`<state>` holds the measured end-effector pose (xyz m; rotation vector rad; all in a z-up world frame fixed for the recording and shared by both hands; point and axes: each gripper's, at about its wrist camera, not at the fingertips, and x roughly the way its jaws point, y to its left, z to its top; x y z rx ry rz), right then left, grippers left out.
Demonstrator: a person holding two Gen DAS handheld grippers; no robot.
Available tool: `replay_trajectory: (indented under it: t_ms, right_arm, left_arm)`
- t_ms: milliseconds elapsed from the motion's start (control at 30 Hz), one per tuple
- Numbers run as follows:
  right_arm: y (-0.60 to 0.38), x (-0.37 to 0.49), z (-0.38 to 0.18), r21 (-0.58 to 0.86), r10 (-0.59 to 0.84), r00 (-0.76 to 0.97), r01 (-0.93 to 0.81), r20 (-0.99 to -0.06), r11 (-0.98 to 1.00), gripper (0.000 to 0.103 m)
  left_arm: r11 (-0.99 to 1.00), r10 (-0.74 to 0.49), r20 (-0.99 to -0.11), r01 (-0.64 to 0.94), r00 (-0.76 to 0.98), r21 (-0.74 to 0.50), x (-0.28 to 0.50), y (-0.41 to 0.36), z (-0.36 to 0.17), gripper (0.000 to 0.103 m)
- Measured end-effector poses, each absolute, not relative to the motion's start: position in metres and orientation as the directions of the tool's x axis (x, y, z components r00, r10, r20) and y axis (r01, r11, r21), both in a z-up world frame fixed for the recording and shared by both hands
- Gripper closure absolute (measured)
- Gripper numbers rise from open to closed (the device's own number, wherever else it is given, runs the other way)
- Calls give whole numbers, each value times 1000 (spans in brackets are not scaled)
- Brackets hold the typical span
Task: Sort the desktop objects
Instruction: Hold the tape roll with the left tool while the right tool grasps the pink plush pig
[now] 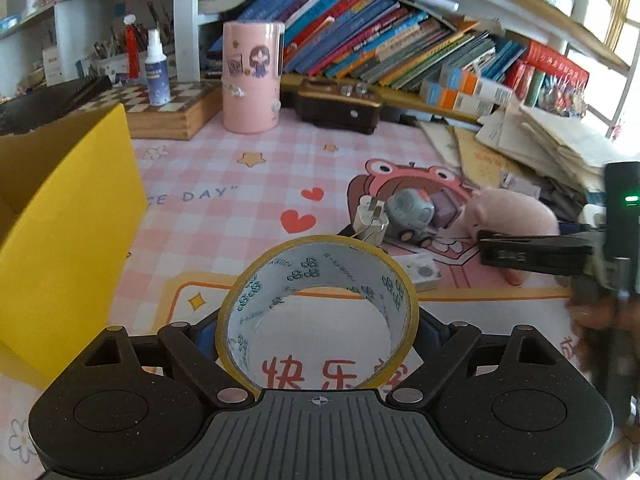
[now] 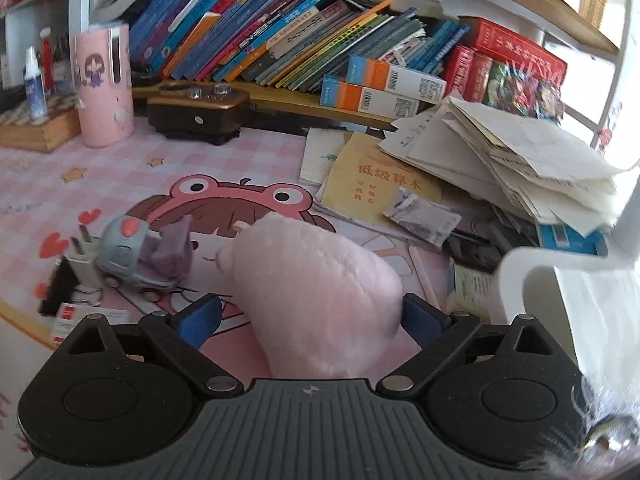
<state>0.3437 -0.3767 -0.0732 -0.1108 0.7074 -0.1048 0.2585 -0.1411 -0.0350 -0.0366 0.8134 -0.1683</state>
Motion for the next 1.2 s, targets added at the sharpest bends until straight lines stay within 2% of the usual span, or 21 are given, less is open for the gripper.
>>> replay_trajectory:
  t_ms: [100, 167, 267, 700, 1200]
  right_arm:
    - [-376, 350, -78, -163, -143, 759, 49, -636, 985, 13]
    - [-376, 352, -79, -177, -157, 760, 56, -631, 983, 28]
    - [-379, 347, -73, -150, -141, 766, 59, -627, 987, 35]
    - [-355, 262, -24, -53, -80, 812, 61, -578, 997, 35]
    - [-270, 147, 2, 88, 22, 795, 40, -607, 995, 34]
  left_arm:
    - [986, -165, -709, 136, 686, -97, 250, -137, -28, 13]
    - [986, -164, -699, 135, 696, -97, 245, -134, -24, 13]
    - [985, -170, -676, 139, 717, -101, 237, -130, -15, 13]
    - [978, -208, -601, 173, 772, -116, 192, -107, 11, 13]
    - [976, -207, -579, 204, 788, -72, 119, -43, 16, 13]
